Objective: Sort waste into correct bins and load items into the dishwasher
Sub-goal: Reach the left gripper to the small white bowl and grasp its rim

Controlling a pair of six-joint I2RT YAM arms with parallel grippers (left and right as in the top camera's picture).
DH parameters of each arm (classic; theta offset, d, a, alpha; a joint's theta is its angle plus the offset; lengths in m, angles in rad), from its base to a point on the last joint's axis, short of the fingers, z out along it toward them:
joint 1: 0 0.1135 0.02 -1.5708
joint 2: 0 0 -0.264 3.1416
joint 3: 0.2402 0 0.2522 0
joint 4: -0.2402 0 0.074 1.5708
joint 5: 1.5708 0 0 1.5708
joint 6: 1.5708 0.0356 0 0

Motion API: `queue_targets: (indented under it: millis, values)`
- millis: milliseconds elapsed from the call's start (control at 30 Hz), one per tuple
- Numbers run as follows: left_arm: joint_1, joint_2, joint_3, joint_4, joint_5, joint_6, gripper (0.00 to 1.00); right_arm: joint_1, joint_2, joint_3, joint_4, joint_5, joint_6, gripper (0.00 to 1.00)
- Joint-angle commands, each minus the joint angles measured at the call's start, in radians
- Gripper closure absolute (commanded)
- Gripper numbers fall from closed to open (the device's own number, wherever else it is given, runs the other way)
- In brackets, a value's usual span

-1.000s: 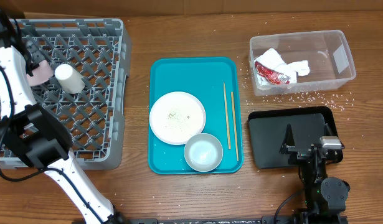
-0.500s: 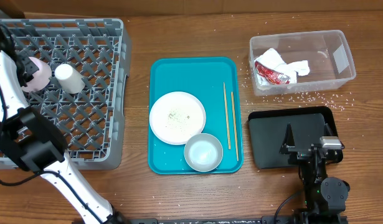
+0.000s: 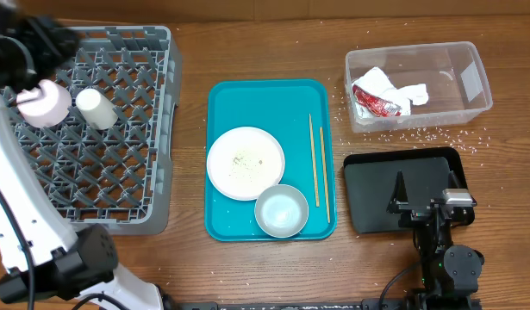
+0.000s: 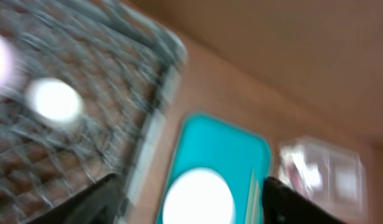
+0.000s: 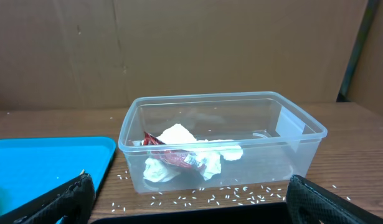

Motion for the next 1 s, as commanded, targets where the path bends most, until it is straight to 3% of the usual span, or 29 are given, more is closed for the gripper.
queue_targets:
  millis: [0,100,333,600,800,967]
  values:
    - [-0.102,0.027,-0.011,-0.146,0.090,0.177,0.20,-0.003,-0.009,-0.010,0.005,0.005,-0.001,0.00]
    - [-0.169,0.029,-0.015,-0.244,0.080,0.254,0.19,-0.003,-0.009,-0.010,0.005,0.005,-0.001,0.00]
    - [-0.442,0.003,-0.122,-0.244,0.010,0.240,0.18,-0.003,-0.009,-0.010,0.005,0.005,-0.001,0.00]
    - [-0.808,0.003,-0.395,-0.241,-0.055,0.227,0.18,-0.003,-0.009,-0.010,0.005,0.005,-0.001,0.00]
    - [-1.044,0.003,-0.633,-0.108,-0.211,0.023,0.17,-0.003,-0.009,-0.010,0.005,0.006,-0.001,0.00]
    - [-1.155,0.003,-0.745,0.028,-0.224,-0.064,0.20,-0.003,-0.009,-0.010,0.005,0.005,-0.001,0.00]
